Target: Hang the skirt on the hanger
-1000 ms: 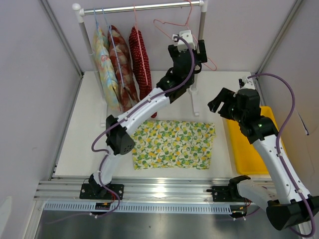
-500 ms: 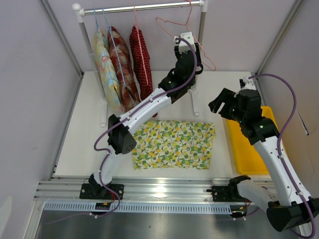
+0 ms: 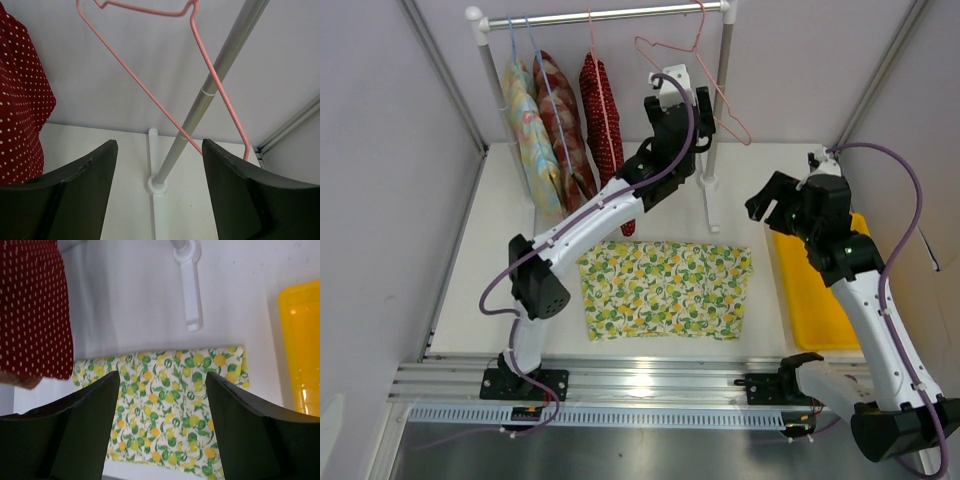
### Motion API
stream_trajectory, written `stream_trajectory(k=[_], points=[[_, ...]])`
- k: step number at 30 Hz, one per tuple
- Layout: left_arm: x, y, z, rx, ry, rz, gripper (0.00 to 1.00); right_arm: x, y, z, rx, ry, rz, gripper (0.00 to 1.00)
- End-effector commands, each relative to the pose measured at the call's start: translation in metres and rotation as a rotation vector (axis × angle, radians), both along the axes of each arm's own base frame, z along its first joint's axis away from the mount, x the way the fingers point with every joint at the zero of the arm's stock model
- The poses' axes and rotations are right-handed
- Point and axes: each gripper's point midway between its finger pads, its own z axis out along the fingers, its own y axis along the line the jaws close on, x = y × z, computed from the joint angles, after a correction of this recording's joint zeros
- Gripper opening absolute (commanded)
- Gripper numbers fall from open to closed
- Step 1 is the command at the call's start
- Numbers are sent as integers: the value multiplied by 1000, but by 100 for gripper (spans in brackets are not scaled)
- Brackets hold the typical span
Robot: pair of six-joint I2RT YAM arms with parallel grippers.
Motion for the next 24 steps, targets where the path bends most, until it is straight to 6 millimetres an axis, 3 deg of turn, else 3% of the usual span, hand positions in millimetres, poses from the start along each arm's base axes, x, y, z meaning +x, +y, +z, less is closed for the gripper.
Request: stream_trajectory(k=[1, 2, 4, 8, 9, 10, 11, 12, 13, 19, 24], points=[[-18, 20, 40, -76, -43, -10, 75, 33, -28, 49, -13, -149, -76, 75], [-20, 20, 46, -85, -59, -22, 77, 44, -26, 57, 10, -158, -53, 73], [-23, 16, 49, -79, -68, -58, 78, 57, -42, 62, 13, -163, -107, 67], [-20, 0, 52, -75, -83, -117, 84, 94, -53, 72, 60, -207, -164, 67], [-20, -2, 60, -87, -94, -125, 86, 110, -51, 64, 72, -187, -162, 66], [-13, -10, 43, -63, -62, -126, 86, 122, -47, 69, 91, -222, -146, 66], [-13, -11, 55, -84, -81, -127, 86, 129, -42, 69, 115, -230, -127, 66], [-11, -13, 52, -81, -78, -126, 87, 140, -34, 61, 153, -211, -105, 67], [-7, -16, 46, -79, -74, -120, 88, 147, -29, 67, 170, -245, -84, 67], [4, -26, 46, -73, -129, -121, 92, 157, 18, 67, 150, -261, 26, 71], [18, -32, 42, -69, -139, -106, 92, 144, 45, 73, 142, -285, 103, 73]])
